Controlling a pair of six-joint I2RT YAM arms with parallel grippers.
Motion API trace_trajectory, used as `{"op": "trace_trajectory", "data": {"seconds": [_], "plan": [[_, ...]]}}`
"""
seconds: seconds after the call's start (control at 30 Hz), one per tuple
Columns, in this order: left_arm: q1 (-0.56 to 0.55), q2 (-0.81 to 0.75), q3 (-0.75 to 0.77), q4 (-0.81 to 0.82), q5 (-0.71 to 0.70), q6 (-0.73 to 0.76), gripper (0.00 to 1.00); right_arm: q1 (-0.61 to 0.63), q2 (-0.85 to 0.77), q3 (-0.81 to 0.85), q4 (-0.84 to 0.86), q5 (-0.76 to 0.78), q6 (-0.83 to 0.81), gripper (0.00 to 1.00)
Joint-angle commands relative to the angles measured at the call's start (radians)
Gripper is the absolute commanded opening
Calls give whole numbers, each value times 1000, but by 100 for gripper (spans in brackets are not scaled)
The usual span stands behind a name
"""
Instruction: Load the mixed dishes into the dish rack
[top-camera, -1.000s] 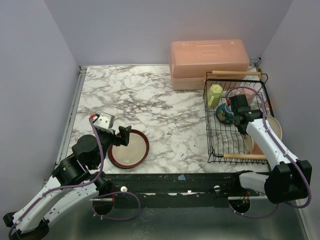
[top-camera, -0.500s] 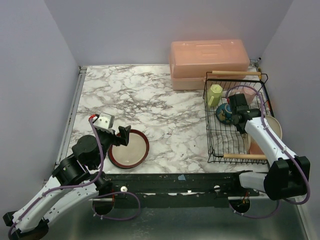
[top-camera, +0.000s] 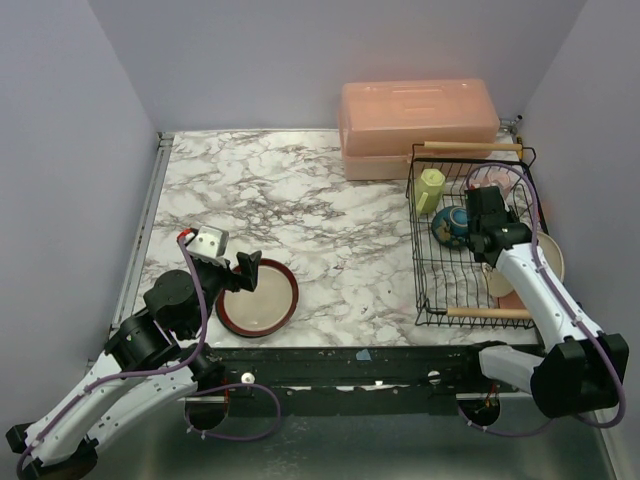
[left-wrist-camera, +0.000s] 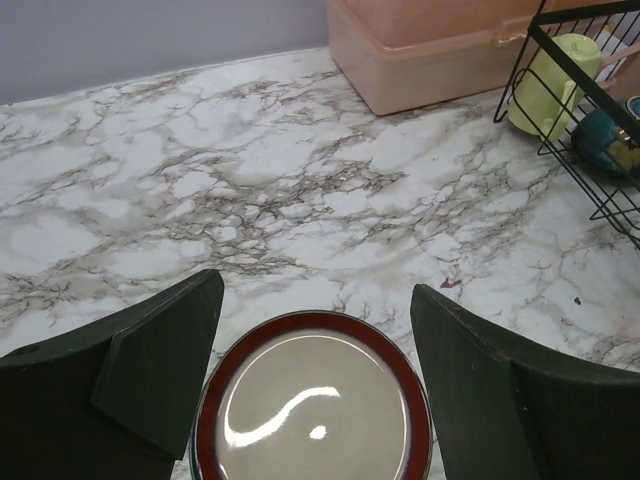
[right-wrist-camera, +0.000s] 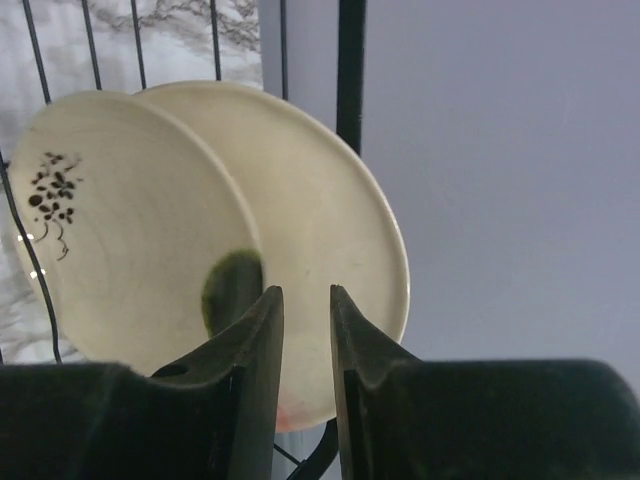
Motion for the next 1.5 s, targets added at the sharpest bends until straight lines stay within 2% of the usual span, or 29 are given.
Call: {"op": "trace_trajectory", "data": {"seconds": [0.0, 0.13, 0.23, 0.33, 0.53, 0.67, 0.93, 1.2, 1.47], "plan": [[12, -1, -14, 13, -12, 1, 84, -3, -35, -5, 73, 59, -17, 27], [23, 8, -14, 13, -5, -2, 84, -3, -39, 30, 45, -6, 2, 33], [35, 17, -14, 12, 4, -5, 84, -3, -48, 43, 37, -44, 23, 53], [47, 26, -14, 10, 11, -6, 84, -3, -68, 28, 53, -64, 18, 61], [79, 39, -10, 5, 32, -16, 84, 14, -132, -57, 117, -55, -8, 87], [91, 41, -9, 2, 46, -20, 84, 16, -152, -69, 142, -74, 46, 97], [94, 33, -11, -1, 61, -26, 84, -13, 8, 14, 134, -264, 223, 100], [94, 18, -14, 2, 62, -26, 84, -56, 219, 74, 178, -257, 266, 98], [62, 8, -18, 10, 41, -19, 85, -93, 200, 25, 174, -280, 291, 95]]}}
